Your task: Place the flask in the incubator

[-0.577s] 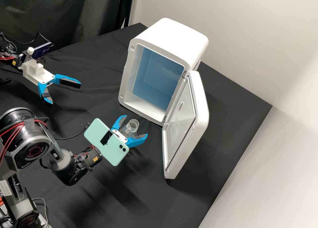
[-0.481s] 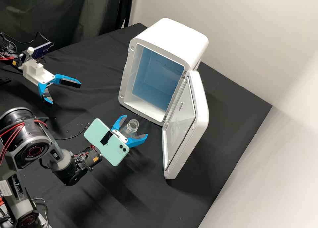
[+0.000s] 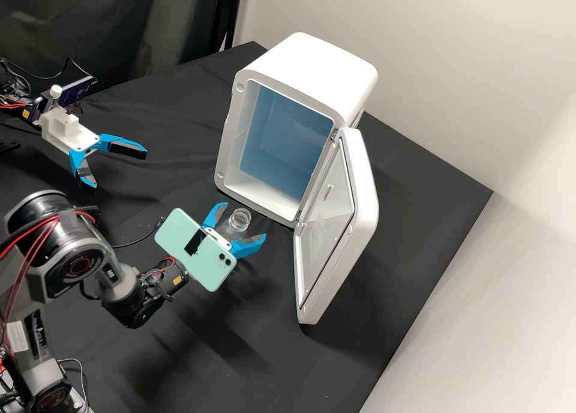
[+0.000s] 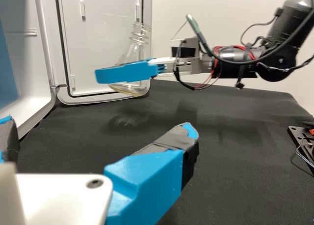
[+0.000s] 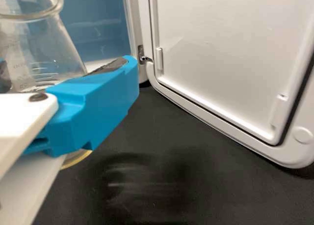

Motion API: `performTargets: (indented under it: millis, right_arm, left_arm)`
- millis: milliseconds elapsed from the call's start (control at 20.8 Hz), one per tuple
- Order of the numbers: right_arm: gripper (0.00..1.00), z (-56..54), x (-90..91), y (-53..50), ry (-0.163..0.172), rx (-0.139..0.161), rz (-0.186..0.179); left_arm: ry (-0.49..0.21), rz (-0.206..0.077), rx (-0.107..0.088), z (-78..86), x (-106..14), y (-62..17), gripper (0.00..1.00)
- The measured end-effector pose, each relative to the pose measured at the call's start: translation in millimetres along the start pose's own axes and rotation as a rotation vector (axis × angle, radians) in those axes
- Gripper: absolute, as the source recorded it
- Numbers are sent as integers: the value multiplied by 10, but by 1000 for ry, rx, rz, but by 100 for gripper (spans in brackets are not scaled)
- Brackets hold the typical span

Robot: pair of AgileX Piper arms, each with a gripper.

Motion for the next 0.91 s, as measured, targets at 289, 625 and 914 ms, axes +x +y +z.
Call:
performTargets:
  millis: [289, 625, 914]
  right_arm:
    - [0, -90, 484, -13, 30, -29, 56]
    - [0, -205, 979, 82, 73, -56, 104]
    - [0, -340, 1269, 163, 70, -47, 105]
  left_arm:
    - [0, 0, 0, 0, 0, 0, 100]
    - [-2, 0, 0, 6, 3, -1, 100]
    - [-10, -2, 0, 25, 13, -6, 100]
